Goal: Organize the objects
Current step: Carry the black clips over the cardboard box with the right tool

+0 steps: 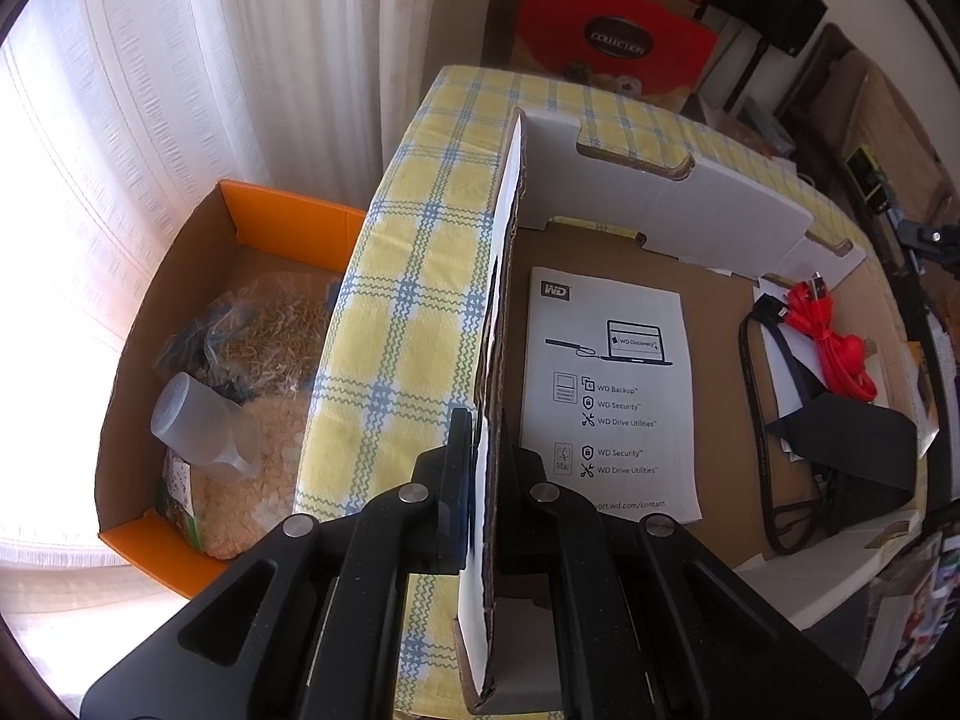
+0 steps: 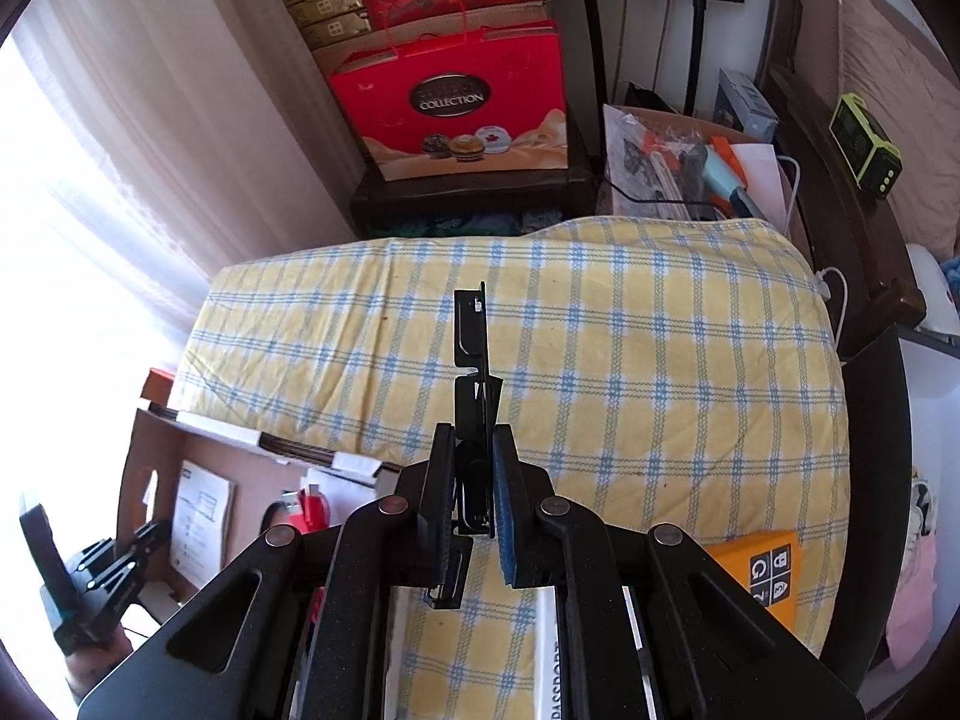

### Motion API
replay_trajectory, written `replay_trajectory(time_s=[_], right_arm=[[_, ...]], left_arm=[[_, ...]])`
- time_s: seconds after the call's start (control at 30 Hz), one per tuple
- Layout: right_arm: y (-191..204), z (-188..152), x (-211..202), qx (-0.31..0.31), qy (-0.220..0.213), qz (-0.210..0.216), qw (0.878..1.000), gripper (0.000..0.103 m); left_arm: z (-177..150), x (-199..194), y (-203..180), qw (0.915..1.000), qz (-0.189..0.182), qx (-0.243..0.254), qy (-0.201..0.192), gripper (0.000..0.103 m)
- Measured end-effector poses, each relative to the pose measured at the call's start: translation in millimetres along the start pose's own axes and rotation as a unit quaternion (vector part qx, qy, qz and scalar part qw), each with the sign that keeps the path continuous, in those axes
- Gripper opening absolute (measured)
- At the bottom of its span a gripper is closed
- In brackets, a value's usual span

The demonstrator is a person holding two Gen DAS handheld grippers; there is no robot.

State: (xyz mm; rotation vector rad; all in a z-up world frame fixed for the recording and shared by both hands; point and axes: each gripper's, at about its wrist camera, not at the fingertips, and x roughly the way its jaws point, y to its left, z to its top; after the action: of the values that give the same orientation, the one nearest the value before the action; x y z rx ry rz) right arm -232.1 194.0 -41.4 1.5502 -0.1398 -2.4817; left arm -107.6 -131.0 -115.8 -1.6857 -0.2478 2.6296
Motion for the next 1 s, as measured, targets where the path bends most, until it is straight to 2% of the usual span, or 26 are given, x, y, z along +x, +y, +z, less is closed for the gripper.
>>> replay_trajectory(time_s=[0.33, 0.53, 0.67, 1.0], right_arm=[[64.5, -24.3, -13.2, -0.053, 0.012, 0.061, 0.997, 0.010], [94.5, -45.7, 8.3, -0.075, 0.040, 0.084, 0.993, 0.010], [103.7, -60.9, 31.4, -0.067, 0.070, 0.102, 0.990, 0.010], [112.4, -83.1, 63.7, -0.069, 0.115, 0.090, 0.987, 0.011]], left_arm=[[-0.7, -0.7, -0.1, 1.0000, 0.000, 0.001, 0.000, 0.004], [-1.7, -1.9, -0.3, 1.0000, -0.001, 0.002, 0.000, 0.004], [-1.7, -2.3, 0.1, 1.0000, -0.003, 0.003, 0.001, 0.005], [-1.2, -2.5, -0.6, 1.0000, -0.005, 0.002, 0.002, 0.005]])
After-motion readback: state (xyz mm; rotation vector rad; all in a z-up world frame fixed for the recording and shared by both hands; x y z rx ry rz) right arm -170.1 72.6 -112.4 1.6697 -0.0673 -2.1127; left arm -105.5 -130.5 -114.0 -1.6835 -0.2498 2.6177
